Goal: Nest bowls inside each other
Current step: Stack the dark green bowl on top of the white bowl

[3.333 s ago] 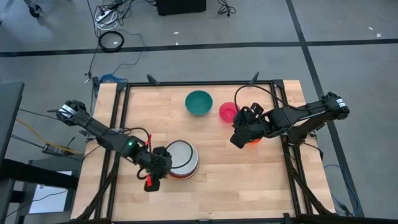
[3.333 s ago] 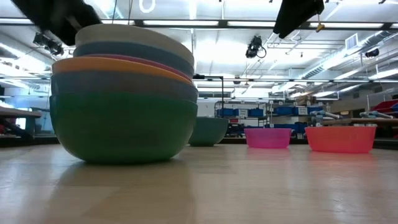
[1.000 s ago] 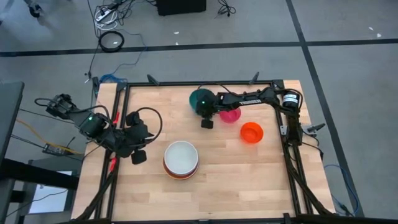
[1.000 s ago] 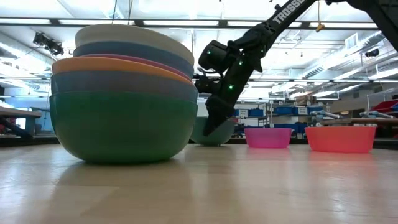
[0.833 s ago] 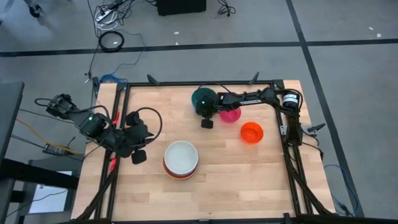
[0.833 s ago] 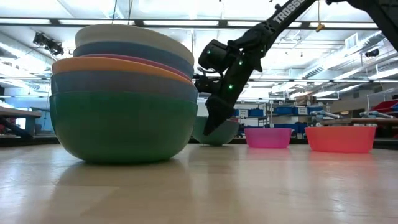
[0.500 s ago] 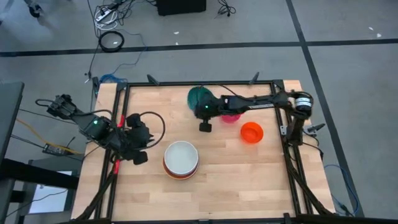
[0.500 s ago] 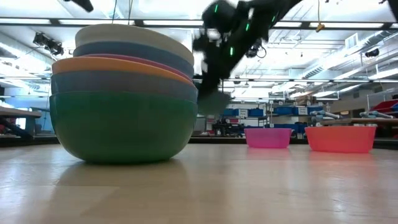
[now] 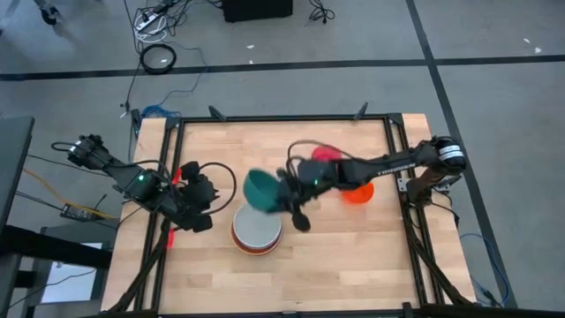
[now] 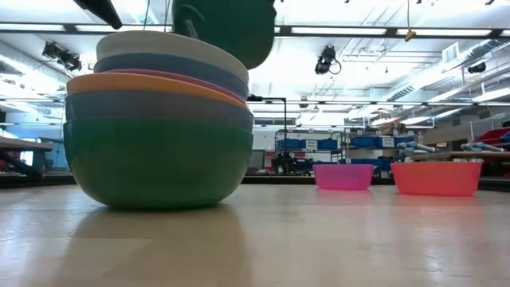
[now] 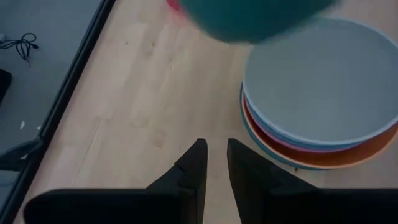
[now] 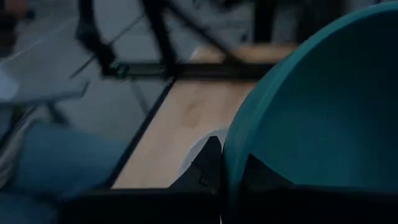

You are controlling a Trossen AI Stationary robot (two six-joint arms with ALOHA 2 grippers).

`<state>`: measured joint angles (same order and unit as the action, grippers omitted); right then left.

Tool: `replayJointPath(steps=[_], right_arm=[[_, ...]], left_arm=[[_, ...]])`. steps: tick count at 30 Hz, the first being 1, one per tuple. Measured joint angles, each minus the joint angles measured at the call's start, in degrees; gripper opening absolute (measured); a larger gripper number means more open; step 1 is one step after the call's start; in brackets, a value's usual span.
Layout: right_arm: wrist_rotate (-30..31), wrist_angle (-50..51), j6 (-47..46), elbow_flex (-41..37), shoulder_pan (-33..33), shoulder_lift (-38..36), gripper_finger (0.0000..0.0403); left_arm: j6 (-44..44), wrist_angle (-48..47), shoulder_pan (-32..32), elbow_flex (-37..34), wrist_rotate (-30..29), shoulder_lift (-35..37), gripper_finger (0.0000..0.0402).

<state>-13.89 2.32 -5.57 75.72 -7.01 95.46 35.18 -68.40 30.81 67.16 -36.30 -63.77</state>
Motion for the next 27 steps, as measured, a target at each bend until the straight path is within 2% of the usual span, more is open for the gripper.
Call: replayJointPath(steps=[7,18,23,27], right_arm=[[-0.4,5.5,-4.4,-0.1,-3.5,0.1,0.0000],[0.6,2.1,-5.4,0.0,-3.5,3.6,0.0004],[-2.1,-0.2,-5.9,-0.1,-3.5,6.3,0.0025],[-1.5,-1.0,-7.2,-0.1,-3.4,6.8,0.0051]], left_arm=[[0.0,0.0,0.0,0.0,-0.1,0.0,0.0072],[0.0,1.7,0.0,0.0,-0.5,0.0,0.0072],[0.0,1.6,0.0,0.0,-0.4,0.0,0.0072],[0.0,1.7,0.1,0.0,-0.3,0.0,0.0072]])
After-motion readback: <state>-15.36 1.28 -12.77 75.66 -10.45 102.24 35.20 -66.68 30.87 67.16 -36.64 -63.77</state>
